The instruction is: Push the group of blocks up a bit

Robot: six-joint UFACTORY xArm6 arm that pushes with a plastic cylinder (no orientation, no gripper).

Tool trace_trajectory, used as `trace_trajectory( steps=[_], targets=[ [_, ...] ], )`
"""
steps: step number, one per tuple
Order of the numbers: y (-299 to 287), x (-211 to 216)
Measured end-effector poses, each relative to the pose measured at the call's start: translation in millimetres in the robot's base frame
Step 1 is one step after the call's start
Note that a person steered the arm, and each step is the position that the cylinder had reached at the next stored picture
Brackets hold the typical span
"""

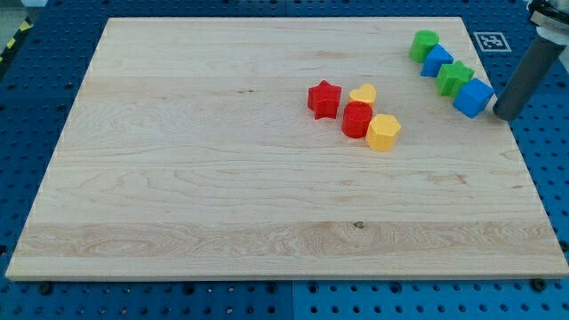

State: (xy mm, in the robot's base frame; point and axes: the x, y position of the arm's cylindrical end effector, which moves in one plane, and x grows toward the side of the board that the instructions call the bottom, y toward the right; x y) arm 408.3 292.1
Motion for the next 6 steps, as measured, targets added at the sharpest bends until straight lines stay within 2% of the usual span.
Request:
trace_trajectory(
  steps=[2, 6],
  targets=[
    [-23, 0],
    [-20, -2]
  ],
)
